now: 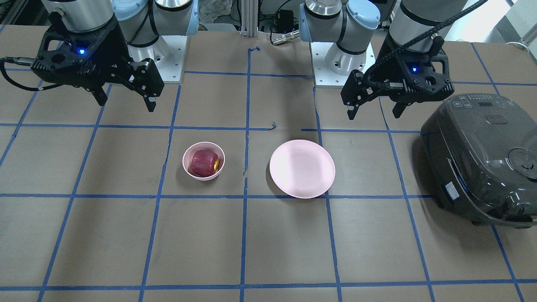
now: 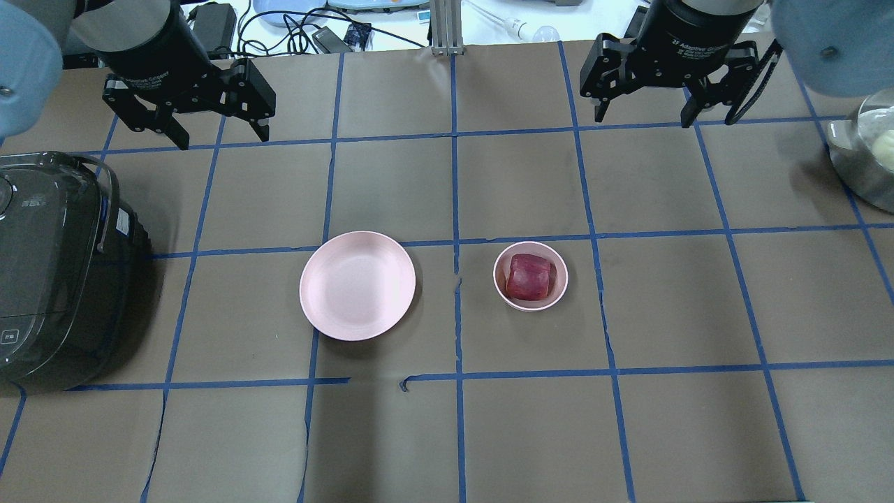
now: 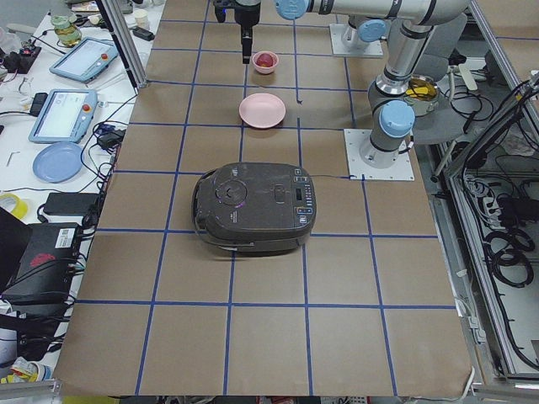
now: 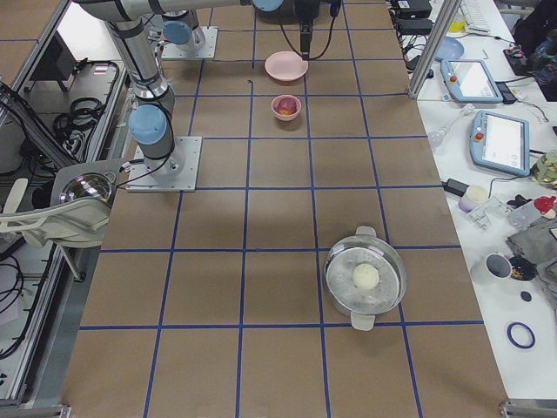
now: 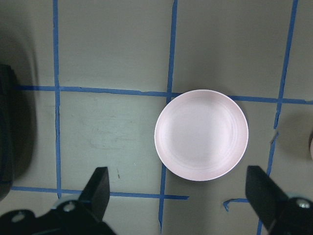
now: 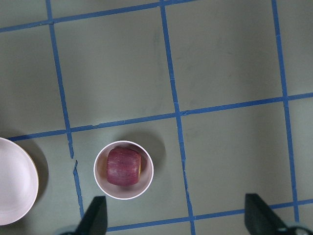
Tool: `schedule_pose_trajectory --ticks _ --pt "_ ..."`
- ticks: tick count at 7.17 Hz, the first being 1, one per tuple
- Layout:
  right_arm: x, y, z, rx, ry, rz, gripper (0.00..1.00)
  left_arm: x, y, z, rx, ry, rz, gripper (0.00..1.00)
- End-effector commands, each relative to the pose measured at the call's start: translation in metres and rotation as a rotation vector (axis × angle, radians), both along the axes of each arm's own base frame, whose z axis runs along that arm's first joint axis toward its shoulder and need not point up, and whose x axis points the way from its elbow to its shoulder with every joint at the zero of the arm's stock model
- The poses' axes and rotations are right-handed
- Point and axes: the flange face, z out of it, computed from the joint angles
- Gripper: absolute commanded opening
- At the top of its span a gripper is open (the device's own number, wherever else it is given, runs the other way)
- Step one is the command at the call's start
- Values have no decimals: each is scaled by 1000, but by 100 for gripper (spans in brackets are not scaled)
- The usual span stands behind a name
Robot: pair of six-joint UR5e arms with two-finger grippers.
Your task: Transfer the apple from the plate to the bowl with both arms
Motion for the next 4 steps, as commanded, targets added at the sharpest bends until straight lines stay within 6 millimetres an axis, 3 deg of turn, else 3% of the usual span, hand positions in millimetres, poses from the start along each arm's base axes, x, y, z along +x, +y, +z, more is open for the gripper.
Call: schedule_pose_trajectory --ticks 1,4 --pt "0 -1 -1 2 -1 0 100 0 0 0 0 0 -4 100" --pt "1 0 0 0 -2 2 100 2 1 1 -2 -2 -1 100"
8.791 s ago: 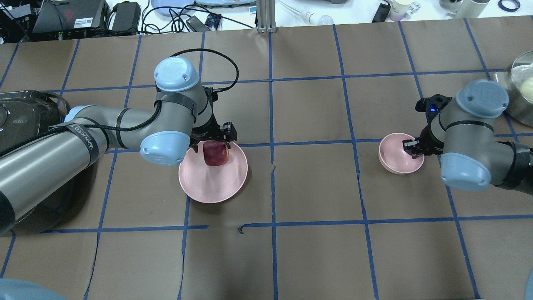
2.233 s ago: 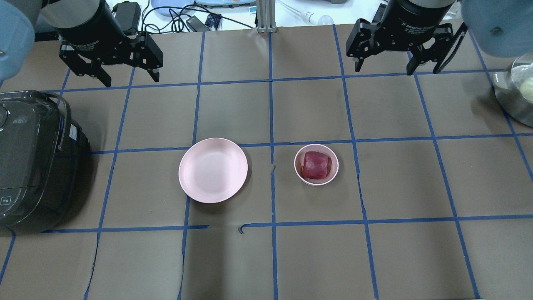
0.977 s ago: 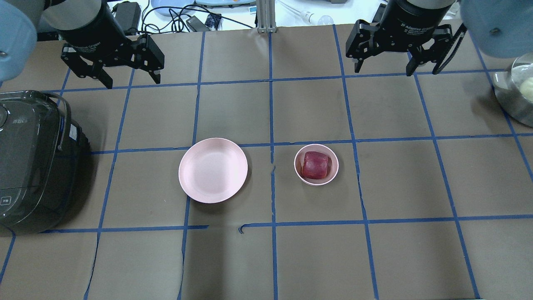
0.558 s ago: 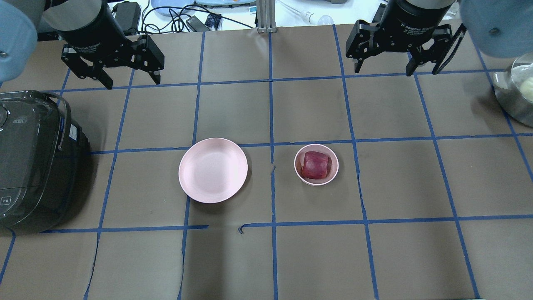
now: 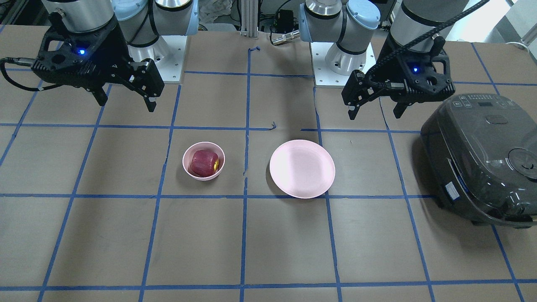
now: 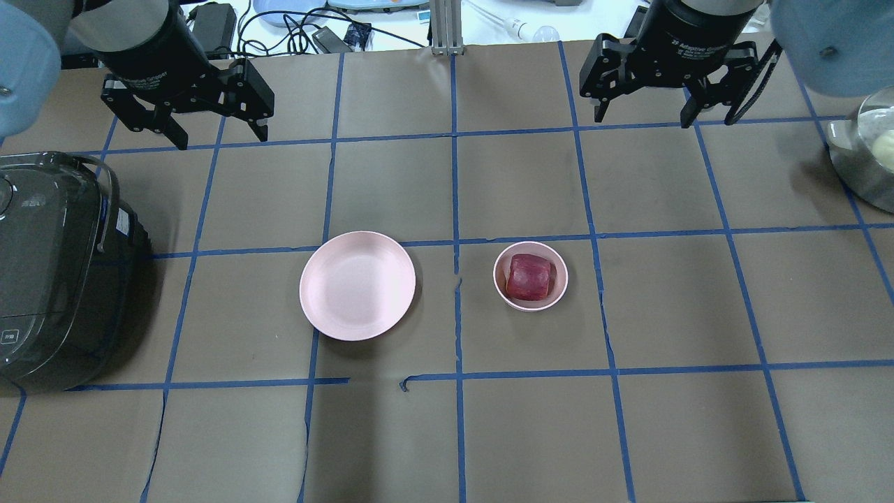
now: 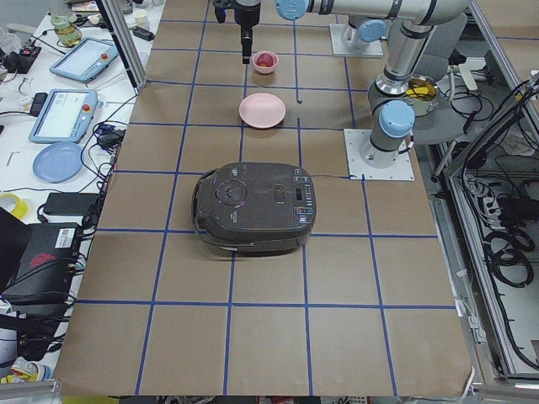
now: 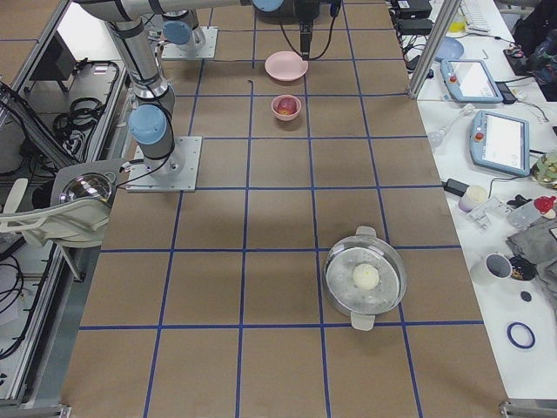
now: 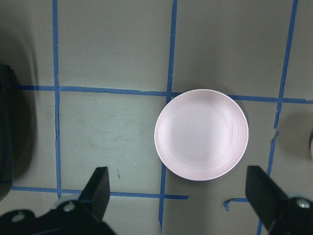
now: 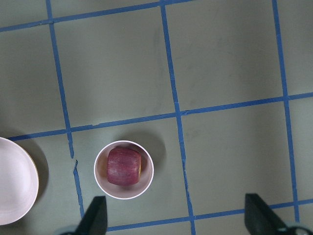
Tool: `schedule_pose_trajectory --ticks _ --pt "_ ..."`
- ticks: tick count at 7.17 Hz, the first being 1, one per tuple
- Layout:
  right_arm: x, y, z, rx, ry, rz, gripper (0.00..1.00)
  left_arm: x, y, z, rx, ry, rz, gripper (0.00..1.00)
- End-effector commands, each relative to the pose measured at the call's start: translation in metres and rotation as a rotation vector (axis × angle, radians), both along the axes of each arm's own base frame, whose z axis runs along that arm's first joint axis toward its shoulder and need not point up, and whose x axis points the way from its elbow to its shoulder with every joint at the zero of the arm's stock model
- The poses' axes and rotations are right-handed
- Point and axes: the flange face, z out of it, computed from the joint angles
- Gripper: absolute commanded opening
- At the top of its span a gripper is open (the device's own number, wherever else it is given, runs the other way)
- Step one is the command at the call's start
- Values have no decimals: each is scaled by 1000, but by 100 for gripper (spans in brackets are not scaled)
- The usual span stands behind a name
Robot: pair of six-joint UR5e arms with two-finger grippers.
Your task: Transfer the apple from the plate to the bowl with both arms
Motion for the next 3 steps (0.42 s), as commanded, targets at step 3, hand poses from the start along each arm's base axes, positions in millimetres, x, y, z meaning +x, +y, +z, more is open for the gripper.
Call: schedule_pose_trajectory --ticks 3 --pt "1 0 0 -1 0 1 100 -1 2 1 2 -1 0 100"
